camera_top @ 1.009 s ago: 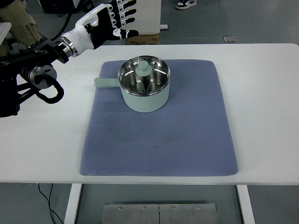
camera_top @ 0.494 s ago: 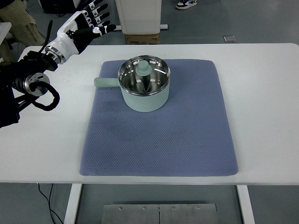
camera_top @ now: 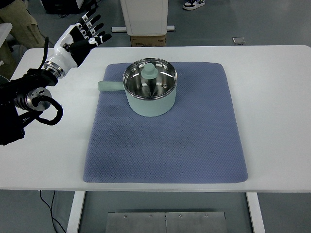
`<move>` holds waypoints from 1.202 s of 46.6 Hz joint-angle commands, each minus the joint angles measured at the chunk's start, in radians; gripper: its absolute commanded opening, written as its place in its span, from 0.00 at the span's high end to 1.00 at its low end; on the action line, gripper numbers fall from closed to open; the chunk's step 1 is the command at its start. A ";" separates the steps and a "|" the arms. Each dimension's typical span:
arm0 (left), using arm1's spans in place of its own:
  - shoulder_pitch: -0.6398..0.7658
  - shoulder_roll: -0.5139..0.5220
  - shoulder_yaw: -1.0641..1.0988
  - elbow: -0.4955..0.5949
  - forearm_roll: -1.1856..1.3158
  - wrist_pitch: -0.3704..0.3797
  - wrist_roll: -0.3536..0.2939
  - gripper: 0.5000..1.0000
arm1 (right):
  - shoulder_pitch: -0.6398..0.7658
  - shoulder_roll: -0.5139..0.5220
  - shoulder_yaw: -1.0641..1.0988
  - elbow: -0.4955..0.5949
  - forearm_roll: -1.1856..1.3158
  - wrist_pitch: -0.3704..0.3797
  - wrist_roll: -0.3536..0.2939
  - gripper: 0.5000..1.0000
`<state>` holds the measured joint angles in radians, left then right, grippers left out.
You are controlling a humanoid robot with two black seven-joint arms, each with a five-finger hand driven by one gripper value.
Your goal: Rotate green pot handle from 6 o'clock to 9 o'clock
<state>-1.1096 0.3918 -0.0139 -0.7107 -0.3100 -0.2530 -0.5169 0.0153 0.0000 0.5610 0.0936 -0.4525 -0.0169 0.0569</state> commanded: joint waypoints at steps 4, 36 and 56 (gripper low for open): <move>0.028 -0.019 -0.026 0.031 0.000 0.000 0.000 0.00 | 0.000 0.000 0.000 0.000 0.000 0.000 0.000 0.00; 0.129 -0.067 -0.078 0.111 0.000 -0.002 0.000 0.00 | 0.000 0.000 0.000 0.000 0.000 0.000 0.000 0.00; 0.159 -0.068 -0.124 0.114 0.005 -0.002 0.000 0.00 | 0.000 0.000 0.000 0.000 0.000 0.000 0.000 0.00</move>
<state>-0.9529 0.3218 -0.1256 -0.5961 -0.3071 -0.2547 -0.5169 0.0153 0.0000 0.5613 0.0936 -0.4525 -0.0169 0.0567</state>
